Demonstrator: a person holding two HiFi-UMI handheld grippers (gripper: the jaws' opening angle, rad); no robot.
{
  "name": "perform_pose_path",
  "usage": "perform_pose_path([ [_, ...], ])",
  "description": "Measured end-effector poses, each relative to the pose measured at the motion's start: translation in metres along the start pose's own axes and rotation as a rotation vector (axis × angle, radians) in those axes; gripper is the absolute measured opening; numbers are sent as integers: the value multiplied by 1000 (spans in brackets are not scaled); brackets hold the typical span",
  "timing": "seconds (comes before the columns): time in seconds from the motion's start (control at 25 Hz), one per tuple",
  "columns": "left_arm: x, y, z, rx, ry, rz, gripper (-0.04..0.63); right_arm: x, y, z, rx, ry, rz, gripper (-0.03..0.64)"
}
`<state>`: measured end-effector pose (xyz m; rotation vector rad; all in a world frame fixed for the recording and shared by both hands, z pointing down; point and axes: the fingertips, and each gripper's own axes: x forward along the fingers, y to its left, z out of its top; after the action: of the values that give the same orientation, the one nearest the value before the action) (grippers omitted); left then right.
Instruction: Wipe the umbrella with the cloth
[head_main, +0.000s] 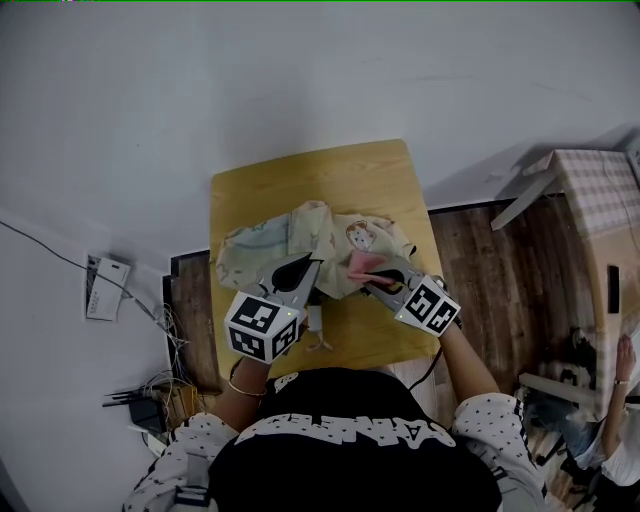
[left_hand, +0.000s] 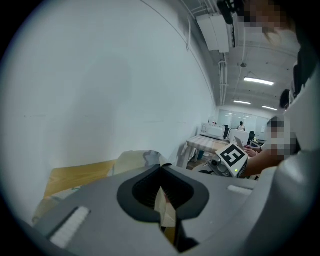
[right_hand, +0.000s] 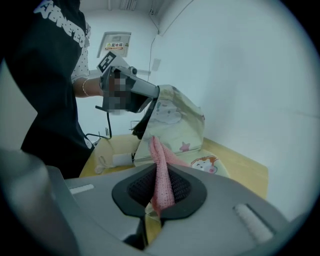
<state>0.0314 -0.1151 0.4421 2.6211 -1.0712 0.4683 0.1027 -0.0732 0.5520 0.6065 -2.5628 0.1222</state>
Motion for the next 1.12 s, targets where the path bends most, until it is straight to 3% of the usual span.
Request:
perform_pose_path([
  [0.52,59,-46,-32,14,107,-157,0,-60,-42,50,325,-331,-234,34],
  [0.84,96,-67,-82,75,231,-209,0,-73,-40,66,334,-357,-254,34],
  [1.12,109,-60,-103,81,256,-197,0,-73,-38,65,346,-358,-283,34],
])
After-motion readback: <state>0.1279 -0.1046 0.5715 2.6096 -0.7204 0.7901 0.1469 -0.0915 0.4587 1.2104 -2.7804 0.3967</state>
